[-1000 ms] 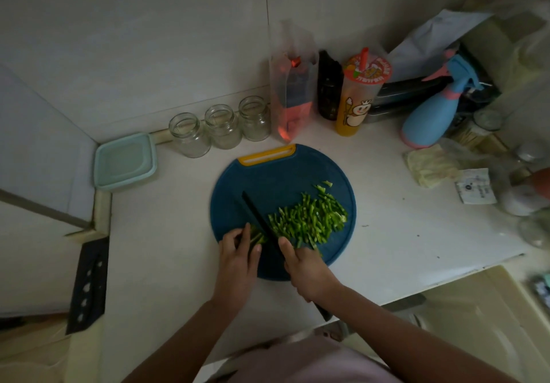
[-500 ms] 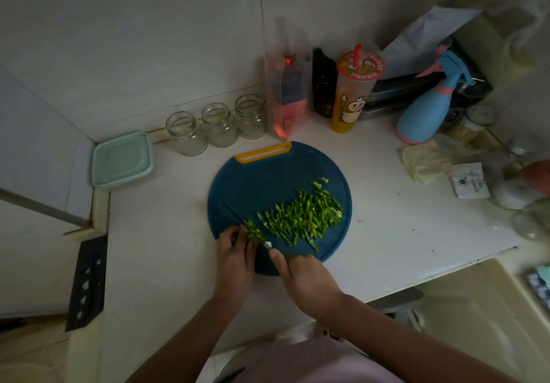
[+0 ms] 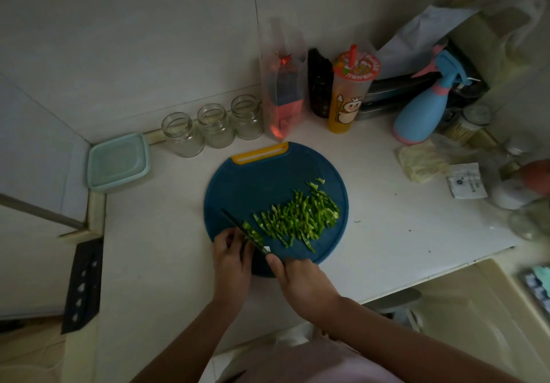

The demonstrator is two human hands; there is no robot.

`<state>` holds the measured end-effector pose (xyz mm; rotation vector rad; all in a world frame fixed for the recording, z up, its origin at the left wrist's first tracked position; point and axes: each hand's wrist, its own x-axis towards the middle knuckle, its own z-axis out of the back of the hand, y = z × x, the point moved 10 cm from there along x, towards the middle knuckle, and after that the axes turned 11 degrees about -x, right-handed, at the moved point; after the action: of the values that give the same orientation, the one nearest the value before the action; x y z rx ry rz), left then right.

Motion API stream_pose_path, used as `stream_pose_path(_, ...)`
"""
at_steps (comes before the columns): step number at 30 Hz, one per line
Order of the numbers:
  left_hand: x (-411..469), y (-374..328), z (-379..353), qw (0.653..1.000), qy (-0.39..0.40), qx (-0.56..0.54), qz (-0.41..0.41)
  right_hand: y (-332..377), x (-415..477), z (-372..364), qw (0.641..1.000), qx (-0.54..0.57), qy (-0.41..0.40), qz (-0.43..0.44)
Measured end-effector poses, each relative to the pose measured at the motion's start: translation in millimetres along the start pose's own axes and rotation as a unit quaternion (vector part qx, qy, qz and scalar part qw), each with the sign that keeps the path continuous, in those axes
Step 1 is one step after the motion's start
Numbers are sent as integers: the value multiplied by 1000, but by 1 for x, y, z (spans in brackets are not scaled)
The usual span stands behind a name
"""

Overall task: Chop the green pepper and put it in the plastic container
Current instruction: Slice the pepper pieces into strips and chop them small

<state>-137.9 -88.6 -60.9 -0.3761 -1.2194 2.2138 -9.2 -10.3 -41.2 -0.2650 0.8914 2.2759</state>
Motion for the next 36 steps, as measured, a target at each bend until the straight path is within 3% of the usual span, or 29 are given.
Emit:
stream_pose_path(6, -1, -1, 3, 1000, -12, -13, 6, -3, 3, -4, 1000, 15, 9, -13)
stream_pose_path(15, 3, 5, 14, 996, -50, -65, 27, 3, 4, -1, 998, -60, -13, 11)
stream_pose_path(23, 7, 2, 19, 994, -49, -89, 40, -4, 9, -3, 1000, 5, 24, -4)
stream_pose_path(36, 18, 2, 20, 995, -44, -60, 62, 12, 16, -7, 999, -48, 22, 1)
